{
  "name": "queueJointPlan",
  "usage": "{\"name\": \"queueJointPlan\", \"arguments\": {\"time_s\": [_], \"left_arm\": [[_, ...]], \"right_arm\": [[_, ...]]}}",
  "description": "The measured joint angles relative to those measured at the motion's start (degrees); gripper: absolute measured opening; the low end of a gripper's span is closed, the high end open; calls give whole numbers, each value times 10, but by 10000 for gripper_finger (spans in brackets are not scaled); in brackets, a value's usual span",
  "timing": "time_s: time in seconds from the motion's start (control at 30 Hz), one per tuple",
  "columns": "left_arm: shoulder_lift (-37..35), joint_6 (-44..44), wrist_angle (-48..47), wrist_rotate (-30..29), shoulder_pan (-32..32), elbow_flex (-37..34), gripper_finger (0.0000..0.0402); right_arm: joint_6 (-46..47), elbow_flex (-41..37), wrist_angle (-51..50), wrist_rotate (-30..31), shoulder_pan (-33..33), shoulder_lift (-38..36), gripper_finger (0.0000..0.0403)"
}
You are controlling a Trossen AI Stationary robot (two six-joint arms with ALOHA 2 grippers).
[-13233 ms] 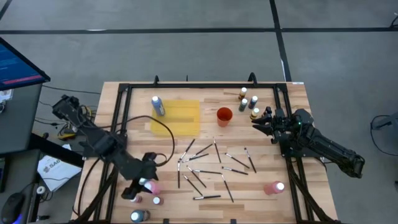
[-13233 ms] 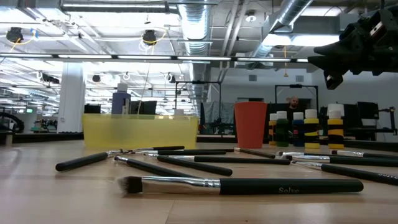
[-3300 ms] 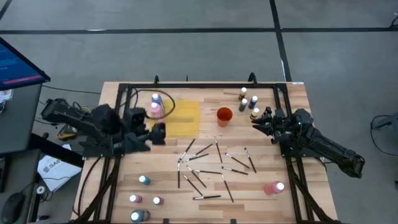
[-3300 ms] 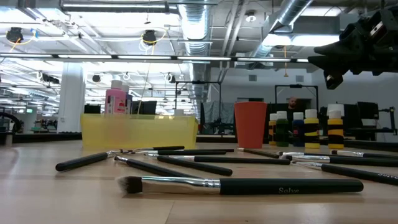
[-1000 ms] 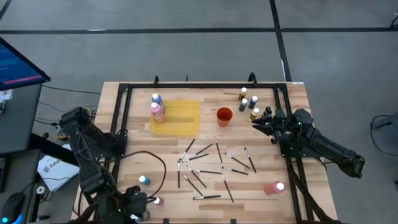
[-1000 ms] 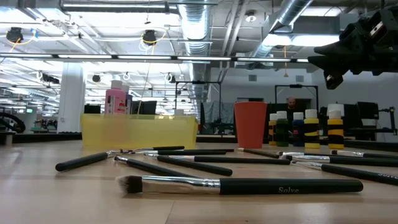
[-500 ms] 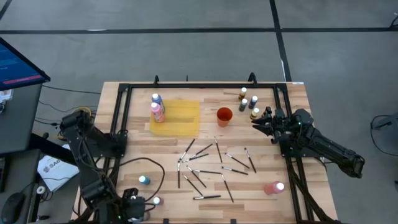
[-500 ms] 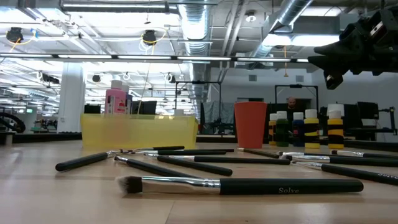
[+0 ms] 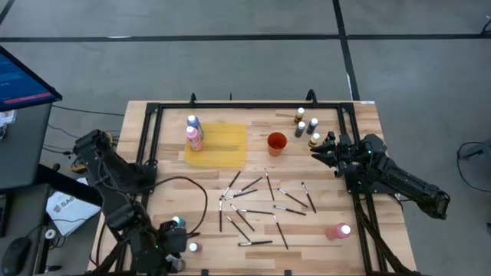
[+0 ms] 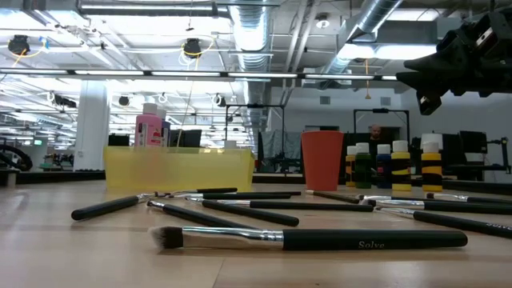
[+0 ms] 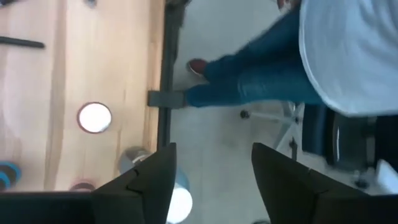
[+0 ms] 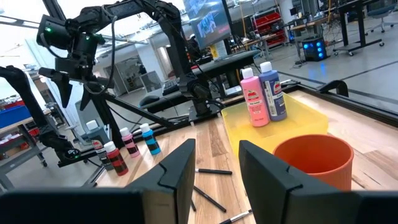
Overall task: Pick & Place Paint Supplies
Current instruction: Put the black paint bottle into the yellow bin
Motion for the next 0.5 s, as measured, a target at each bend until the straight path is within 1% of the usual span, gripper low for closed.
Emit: {"name": "queueJointPlan", "arguments": {"time_s": [0.13,0.33,0.5], "left_arm": [[0,26,-3,6,-5,0,225],[0,39,-57,1,-22,0,227],[0,36,-59,-18,-46,0,227]], "right_arm": [[0,0,0,0,0,0,120],[0,0,0,0,0,0,120],[0,0,0,0,0,0,120]]}}
